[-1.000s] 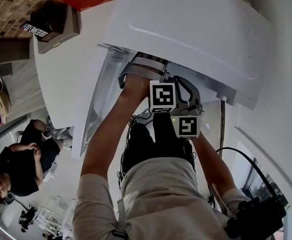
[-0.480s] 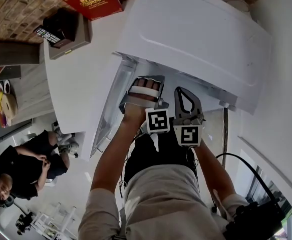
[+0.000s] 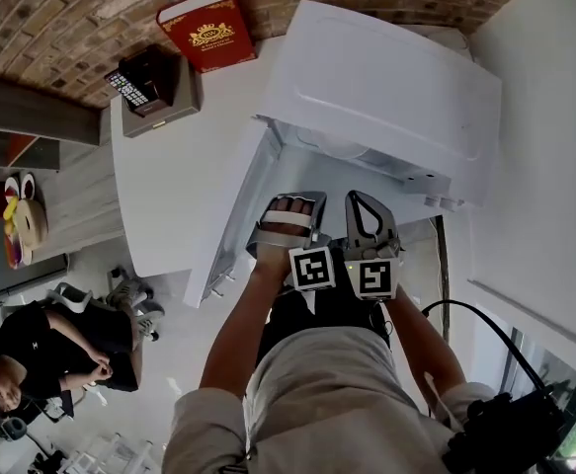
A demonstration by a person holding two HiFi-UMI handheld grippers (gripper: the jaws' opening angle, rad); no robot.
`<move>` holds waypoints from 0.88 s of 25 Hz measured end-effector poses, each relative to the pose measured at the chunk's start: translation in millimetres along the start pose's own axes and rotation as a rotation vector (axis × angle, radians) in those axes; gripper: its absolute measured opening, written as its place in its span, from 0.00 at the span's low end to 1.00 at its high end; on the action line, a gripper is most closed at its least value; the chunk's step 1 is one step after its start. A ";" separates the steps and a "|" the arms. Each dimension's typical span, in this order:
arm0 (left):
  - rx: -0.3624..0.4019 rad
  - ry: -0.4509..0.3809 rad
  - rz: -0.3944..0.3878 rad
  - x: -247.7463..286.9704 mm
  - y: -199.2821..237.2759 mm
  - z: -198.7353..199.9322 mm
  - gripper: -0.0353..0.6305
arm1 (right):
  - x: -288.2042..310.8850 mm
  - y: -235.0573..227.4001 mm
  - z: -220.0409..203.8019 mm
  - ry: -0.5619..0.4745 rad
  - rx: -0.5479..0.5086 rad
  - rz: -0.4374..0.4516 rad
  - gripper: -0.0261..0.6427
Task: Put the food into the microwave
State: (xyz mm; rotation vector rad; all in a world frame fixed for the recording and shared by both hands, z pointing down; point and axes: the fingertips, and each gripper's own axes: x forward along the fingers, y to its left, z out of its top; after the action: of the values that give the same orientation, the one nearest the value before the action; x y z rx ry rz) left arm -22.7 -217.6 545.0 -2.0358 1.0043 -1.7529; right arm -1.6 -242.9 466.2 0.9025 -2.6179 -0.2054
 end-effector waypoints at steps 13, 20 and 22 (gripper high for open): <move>0.115 -0.038 0.159 -62.8 9.2 18.5 0.06 | -55.5 12.5 41.1 -0.075 -0.039 -0.050 0.05; 0.123 -0.052 0.172 -77.9 6.4 22.2 0.06 | -69.2 21.3 48.1 -0.082 -0.042 -0.065 0.05; 0.135 -0.052 0.177 -80.2 6.1 21.3 0.06 | -70.8 24.0 50.1 -0.083 -0.036 -0.069 0.05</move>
State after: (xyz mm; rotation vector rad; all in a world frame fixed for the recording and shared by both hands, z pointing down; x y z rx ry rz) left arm -6.5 -174.6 475.7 -1.8406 0.9900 -1.6230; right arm 17.3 -179.3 405.4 0.9934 -2.6514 -0.3135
